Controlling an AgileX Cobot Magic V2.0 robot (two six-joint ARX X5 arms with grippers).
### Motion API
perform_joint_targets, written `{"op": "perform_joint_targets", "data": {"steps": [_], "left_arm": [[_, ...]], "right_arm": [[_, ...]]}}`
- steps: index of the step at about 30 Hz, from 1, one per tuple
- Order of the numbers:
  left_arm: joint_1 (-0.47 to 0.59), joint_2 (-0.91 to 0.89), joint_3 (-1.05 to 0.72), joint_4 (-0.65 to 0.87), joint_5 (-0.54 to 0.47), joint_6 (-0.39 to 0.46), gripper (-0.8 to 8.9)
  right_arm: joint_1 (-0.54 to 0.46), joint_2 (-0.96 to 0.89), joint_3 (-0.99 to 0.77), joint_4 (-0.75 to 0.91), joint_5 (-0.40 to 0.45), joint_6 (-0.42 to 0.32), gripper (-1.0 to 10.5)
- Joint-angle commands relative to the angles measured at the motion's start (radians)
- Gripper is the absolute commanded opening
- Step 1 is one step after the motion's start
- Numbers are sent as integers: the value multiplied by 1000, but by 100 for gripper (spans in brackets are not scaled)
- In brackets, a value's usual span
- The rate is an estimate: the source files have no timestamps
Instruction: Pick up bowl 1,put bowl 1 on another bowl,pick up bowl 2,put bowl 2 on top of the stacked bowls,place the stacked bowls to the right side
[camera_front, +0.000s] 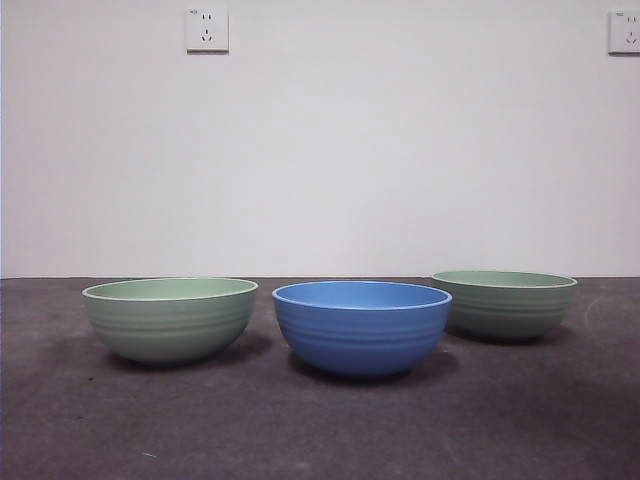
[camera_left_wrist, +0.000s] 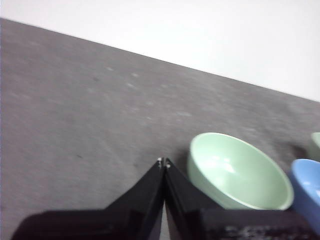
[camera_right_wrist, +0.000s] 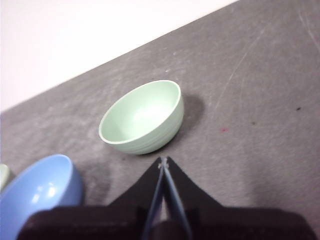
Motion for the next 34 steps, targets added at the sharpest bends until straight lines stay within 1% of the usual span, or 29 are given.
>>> {"op": "perform_joint_targets", "data": {"steps": [1,4,10,13,16,19,22,29,31,34], "left_arm": [[2,-2,13,-3,39,-83,-6],[2,-1,52,-19,73,-92,-6],[2,32,167,-91,92,-91,-6],[2,80,233,-116,142,-80,-6],[2,141,293,-129,203,-61,-6],[2,222,373,-189,251,2,-6],[2,305,454,-270,295,78,-6],[2,480,629,-456,390,224,-6],[0,528,677,-519,417,262,-6],[0,587,738,-616,428,325,-7]], "right_arm": [[0,1,31,9,-16,76,-12],[0,14,80,8,-16,75,-12],[0,115,206,-11,-30,71,-12],[0,199,284,-46,-76,28,-12],[1,291,375,-123,-104,-18,-12],[2,394,483,-220,-151,-95,-12],[2,493,594,-336,-177,-176,-12],[5,707,832,-616,-177,-326,-12],[13,757,884,-681,-176,-364,-12],[25,810,932,-748,-177,-406,-12]]}}
